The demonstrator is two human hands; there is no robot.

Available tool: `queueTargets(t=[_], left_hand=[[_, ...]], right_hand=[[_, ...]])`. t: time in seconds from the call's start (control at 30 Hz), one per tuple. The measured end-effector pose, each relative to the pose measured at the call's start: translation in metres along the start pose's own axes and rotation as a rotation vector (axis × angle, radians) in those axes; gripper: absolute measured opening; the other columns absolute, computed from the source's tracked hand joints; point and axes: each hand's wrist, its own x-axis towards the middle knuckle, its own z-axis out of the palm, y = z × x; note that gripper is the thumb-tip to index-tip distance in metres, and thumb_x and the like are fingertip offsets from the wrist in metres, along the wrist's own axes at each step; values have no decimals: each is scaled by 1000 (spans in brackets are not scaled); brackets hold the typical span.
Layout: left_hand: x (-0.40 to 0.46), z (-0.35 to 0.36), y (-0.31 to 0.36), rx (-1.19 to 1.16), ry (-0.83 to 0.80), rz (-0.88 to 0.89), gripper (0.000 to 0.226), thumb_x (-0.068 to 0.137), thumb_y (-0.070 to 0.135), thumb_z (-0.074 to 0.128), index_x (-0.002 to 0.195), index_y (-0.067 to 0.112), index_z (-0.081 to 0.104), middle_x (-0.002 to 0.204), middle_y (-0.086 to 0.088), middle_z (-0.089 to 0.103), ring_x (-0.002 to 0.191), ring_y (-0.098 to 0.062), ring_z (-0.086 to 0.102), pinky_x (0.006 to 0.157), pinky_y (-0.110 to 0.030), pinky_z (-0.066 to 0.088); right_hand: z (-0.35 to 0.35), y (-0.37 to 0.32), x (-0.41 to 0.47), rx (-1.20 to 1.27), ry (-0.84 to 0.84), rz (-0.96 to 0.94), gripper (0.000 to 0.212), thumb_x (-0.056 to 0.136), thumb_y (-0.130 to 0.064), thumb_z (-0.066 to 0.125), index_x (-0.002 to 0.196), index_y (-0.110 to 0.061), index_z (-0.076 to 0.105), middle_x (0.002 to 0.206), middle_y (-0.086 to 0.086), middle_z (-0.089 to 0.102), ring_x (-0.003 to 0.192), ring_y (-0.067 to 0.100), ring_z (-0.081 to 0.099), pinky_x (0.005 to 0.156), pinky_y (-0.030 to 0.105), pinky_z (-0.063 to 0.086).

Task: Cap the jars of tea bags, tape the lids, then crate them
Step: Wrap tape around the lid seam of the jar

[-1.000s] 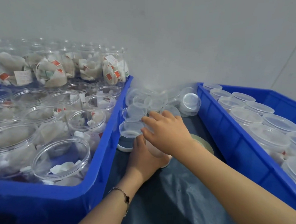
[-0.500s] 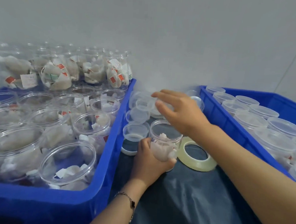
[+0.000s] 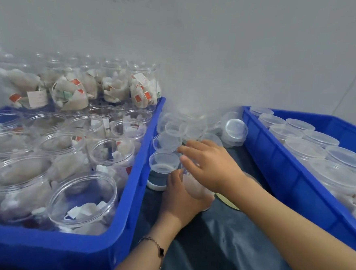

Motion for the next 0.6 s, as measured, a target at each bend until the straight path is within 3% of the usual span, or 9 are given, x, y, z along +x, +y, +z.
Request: queueTargets(t=[0.23, 0.37, 0.43, 0.53, 0.57, 0.6], left_hand=[[-2, -11, 9, -25, 16, 40, 72, 44, 56, 62, 104, 31, 30, 100, 14, 42, 97, -8, 50, 74, -22, 43], [-4, -15, 12, -37, 8, 103, 67, 53, 50, 64, 113, 27, 45, 105, 8, 50, 98, -14, 53, 70, -29, 49], [-8, -16, 13, -52, 11, 172, 72, 58, 57, 52, 121, 24, 47, 111, 5, 52, 102, -16, 52, 76, -35, 50], [-10, -17, 11, -117, -12, 154, 72, 57, 64, 50, 118, 26, 48, 111, 6, 56, 100, -12, 56, 75, -31, 50], [-11, -17, 8, -120, -26, 124, 75, 55, 63, 59, 119, 27, 46, 112, 9, 54, 101, -9, 55, 76, -27, 49], [-11, -16, 6, -117, -29, 93, 82, 53, 60, 68, 122, 25, 42, 116, 10, 50, 103, -7, 53, 79, -24, 46]], right_hand=[[7, -13, -3, -193, 18, 71, 42, 97, -48, 28, 126, -29, 50, 122, -5, 52, 105, 27, 48, 81, 37, 41], [8, -30, 1, -203, 81, 282, 40, 97, -47, 28, 115, -22, 54, 114, 3, 55, 100, 33, 50, 72, 38, 34], [6, -43, 10, -216, -19, 478, 48, 97, -52, 28, 122, -18, 50, 121, 12, 52, 107, 39, 48, 79, 45, 37], [-12, -53, 26, -179, -353, 713, 80, 88, -71, 29, 140, -9, 35, 139, 29, 36, 123, 52, 37, 88, 54, 42], [-22, -51, 28, -168, -418, 675, 84, 88, -71, 29, 135, -4, 41, 131, 28, 45, 117, 49, 44, 83, 49, 46], [-32, -45, 28, -134, -433, 595, 78, 90, -69, 29, 120, 0, 52, 110, 20, 58, 100, 40, 56, 71, 41, 48]])
